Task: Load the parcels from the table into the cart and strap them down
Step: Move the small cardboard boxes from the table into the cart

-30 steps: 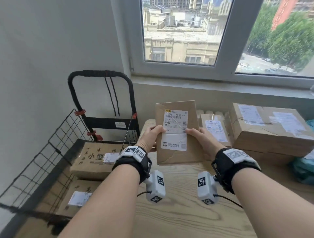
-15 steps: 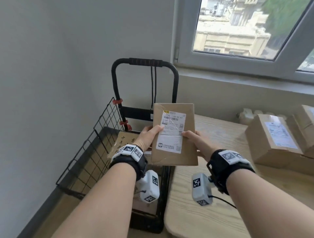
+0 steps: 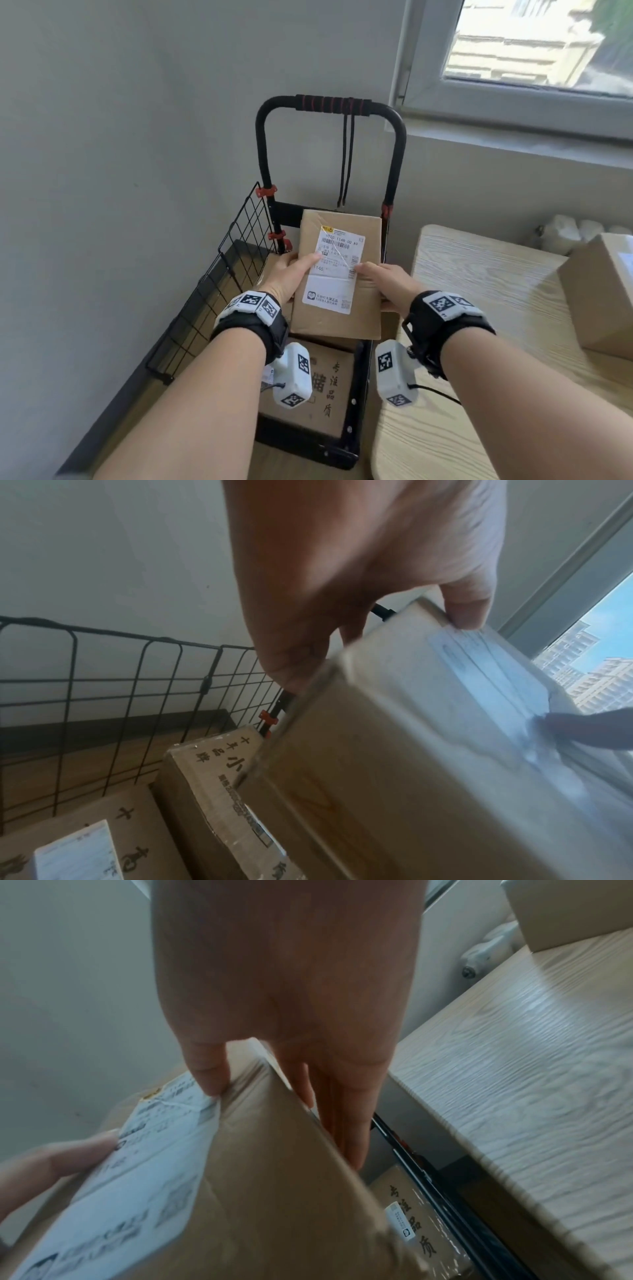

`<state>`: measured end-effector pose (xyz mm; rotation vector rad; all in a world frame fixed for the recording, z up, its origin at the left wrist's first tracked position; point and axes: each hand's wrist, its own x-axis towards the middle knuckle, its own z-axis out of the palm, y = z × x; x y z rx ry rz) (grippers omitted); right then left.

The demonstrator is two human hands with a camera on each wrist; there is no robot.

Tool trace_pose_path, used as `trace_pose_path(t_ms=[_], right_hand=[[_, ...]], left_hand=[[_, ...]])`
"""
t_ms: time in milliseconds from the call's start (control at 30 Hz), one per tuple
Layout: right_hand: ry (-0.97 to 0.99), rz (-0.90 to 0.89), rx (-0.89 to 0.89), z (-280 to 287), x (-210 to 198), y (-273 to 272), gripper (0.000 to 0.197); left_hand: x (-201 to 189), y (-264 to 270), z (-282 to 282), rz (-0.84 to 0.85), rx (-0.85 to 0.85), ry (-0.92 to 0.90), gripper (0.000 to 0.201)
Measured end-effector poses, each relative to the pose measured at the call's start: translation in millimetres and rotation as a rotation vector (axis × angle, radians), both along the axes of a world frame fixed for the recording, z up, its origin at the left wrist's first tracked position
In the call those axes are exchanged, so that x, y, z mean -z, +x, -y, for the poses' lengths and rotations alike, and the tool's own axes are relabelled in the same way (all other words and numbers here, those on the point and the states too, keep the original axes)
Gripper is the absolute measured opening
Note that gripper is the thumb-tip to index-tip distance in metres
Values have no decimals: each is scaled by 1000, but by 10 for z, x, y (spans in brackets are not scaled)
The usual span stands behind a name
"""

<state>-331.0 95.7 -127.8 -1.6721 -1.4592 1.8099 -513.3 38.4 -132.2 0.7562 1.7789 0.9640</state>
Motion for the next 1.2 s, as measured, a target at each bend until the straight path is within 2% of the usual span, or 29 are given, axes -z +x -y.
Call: trace_pose_path(t_ms=[167,267,467,533,633,667,700,800,833,1200], right_hand=[[42,67,-52,-122,66,-129,40],[53,100,-85,-182,116,-205,39],[-53,127,-82,-264,386,-470,32],[-82,151,-38,-292,536,-575,33],[-149,175,42,-303,810,-775,34],[-173,182,65,-303,913,-851,33],[-197,190,84,-299,1010,-930,33],[-263,211,108,-261,1324,-1176,36],[-277,220,105,-241,1429,-1254,35],[-472,289,11,39,2504,-1930,30]], left_hand=[[37,-143,-68,-25,-9,-43,42],[163,-202,-83,-38,-1,-98,44],[394,-523,-195,-35,54,-196,43],[501,-632,-247,-7,90,-244,50],[801,-838,-281,-14,147,-353,80],[941,-925,-283,-11,149,-388,82],[1041,-1000,-278,12,155,-422,78],[1303,-1225,-256,74,187,-499,44],[1417,-1308,-255,69,210,-522,39],[2447,-1941,-72,-122,434,-789,45]])
